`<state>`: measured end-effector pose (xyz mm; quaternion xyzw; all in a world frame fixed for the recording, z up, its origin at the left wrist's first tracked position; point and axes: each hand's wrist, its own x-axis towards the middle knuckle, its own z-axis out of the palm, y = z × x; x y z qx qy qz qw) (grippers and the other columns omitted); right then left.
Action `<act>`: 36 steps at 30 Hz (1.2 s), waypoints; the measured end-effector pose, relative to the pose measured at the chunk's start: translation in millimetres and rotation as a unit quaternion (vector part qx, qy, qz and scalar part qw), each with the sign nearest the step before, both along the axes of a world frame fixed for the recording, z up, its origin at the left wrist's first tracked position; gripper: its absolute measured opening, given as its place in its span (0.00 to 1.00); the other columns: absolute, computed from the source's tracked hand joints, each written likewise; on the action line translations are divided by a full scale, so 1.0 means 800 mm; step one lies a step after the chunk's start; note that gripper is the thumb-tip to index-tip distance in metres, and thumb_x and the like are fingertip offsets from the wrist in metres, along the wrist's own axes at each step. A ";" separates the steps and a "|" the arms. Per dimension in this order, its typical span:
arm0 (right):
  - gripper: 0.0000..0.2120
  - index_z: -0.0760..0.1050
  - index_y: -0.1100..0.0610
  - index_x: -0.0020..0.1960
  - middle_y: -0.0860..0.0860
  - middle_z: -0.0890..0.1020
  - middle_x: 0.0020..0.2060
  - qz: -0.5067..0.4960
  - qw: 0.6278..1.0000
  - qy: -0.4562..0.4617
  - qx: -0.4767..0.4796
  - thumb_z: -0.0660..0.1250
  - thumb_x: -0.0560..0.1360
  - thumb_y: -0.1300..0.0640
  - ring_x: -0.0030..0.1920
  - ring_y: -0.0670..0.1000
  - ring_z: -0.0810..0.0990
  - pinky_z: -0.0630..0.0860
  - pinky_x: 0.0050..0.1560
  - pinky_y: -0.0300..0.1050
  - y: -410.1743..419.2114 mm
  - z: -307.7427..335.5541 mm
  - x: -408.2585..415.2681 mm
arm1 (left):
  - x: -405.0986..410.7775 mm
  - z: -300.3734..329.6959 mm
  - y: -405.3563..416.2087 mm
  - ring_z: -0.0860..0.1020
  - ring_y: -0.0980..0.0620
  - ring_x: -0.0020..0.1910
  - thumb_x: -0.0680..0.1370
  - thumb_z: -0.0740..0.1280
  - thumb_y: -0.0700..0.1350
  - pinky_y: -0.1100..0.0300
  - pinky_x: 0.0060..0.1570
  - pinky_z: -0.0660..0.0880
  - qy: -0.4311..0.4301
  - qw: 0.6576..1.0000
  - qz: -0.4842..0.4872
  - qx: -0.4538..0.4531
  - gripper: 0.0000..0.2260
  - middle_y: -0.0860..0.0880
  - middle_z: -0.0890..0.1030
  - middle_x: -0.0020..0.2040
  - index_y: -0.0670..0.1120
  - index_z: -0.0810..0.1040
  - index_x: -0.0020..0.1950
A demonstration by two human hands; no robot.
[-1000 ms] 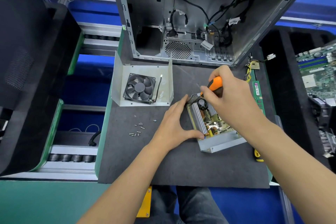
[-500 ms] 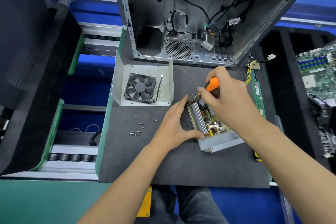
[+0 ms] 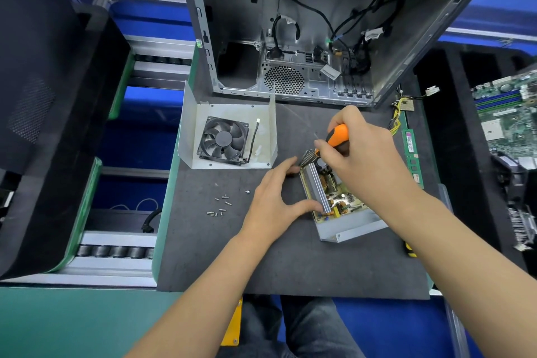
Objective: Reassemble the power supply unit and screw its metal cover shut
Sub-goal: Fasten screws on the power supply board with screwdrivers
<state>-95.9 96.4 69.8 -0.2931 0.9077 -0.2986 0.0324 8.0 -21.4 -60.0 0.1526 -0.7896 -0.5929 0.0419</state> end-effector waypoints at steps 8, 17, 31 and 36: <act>0.12 0.67 0.53 0.49 0.44 0.75 0.32 0.000 1.000 0.004 0.003 0.71 0.76 0.53 0.36 0.51 0.77 0.76 0.39 0.51 0.002 0.000 0.000 | -0.001 -0.004 0.002 0.71 0.63 0.67 0.60 0.77 0.65 0.77 0.64 0.61 0.001 1.000 0.002 -0.004 0.45 0.69 0.71 0.60 0.57 0.66 0.75; 0.12 0.68 0.55 0.49 0.47 0.77 0.32 0.005 1.000 0.003 -0.002 0.71 0.77 0.53 0.36 0.54 0.77 0.77 0.40 0.53 0.001 0.002 0.002 | -0.002 -0.006 0.003 0.73 0.63 0.66 0.62 0.79 0.61 0.75 0.65 0.62 0.014 1.000 -0.008 -0.003 0.43 0.62 0.72 0.63 0.57 0.67 0.74; 0.12 0.67 0.57 0.50 0.48 0.76 0.31 0.001 1.000 -0.012 0.007 0.69 0.78 0.54 0.35 0.54 0.77 0.76 0.38 0.55 -0.001 0.006 0.003 | -0.001 -0.007 0.003 0.73 0.62 0.67 0.63 0.80 0.60 0.68 0.68 0.65 0.011 1.000 -0.008 -0.003 0.43 0.58 0.73 0.64 0.55 0.67 0.75; 0.12 0.67 0.57 0.50 0.48 0.77 0.31 0.002 1.000 -0.011 0.019 0.70 0.77 0.53 0.35 0.56 0.77 0.77 0.39 0.55 -0.002 0.008 0.004 | 0.000 -0.007 0.003 0.73 0.60 0.68 0.63 0.79 0.60 0.64 0.70 0.66 0.008 1.000 -0.007 -0.006 0.43 0.57 0.73 0.65 0.54 0.68 0.75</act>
